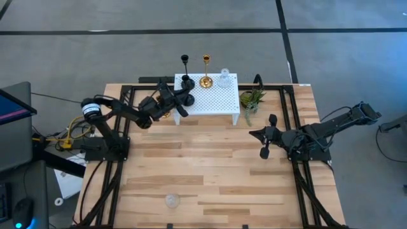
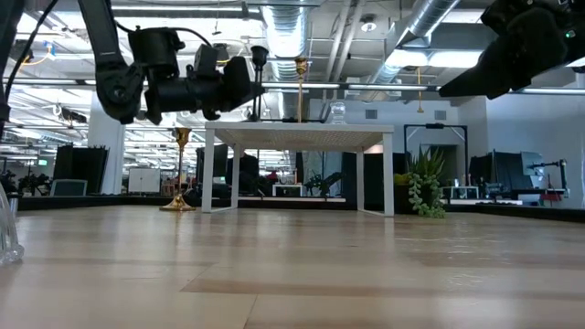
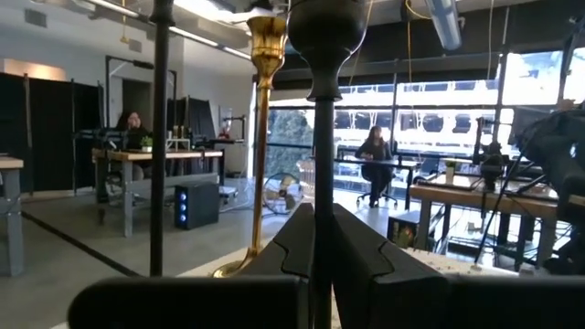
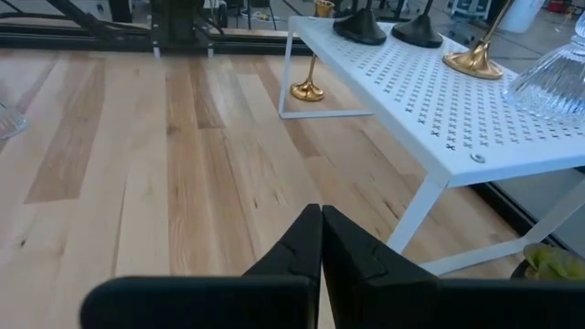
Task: Pick & Place candle stick holders
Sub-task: Put the black candle holder on the shelf aligned with the other black candle holder, then put the gold candle holder on the shelf aligned with the other gold candle holder
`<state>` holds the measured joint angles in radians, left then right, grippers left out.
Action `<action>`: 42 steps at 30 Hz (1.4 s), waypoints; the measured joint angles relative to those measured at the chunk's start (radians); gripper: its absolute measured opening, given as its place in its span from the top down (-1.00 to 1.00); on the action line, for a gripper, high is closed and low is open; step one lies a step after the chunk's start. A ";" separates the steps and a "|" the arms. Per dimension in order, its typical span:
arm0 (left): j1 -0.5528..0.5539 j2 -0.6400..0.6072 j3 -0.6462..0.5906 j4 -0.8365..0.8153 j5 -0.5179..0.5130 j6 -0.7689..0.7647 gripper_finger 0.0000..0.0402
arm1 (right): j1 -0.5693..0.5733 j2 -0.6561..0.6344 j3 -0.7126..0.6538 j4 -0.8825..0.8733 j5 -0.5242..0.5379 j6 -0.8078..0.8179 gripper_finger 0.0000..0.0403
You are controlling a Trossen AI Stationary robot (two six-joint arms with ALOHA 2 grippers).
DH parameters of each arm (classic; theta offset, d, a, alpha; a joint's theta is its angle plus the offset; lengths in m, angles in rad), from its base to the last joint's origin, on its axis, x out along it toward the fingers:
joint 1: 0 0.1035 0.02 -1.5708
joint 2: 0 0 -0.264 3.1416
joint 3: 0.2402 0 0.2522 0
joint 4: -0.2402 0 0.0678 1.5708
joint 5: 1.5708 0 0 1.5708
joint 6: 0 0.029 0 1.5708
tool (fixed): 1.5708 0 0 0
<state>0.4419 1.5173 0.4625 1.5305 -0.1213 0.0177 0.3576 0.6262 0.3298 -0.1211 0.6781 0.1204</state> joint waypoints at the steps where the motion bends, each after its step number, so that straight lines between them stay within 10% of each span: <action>1: 0.000 0.006 0.000 0.006 -0.004 0.000 0.93 | 0.000 0.000 0.000 0.000 0.000 0.000 1.00; 9: 0.000 0.018 0.001 0.019 -0.008 0.000 0.92 | 0.000 0.000 0.000 0.000 0.000 0.000 1.00; 33: -0.003 -0.020 0.000 0.006 -0.051 -0.025 0.01 | 0.001 0.000 0.000 -0.007 -0.030 0.002 1.00; 42: -0.030 -0.158 0.000 -0.227 -0.050 0.008 -0.10 | 0.001 0.000 0.000 -0.032 -0.029 0.004 1.00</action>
<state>0.4115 1.3596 0.4622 1.3031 -0.1709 0.0262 0.3584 0.6262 0.3298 -0.1532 0.6491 0.1242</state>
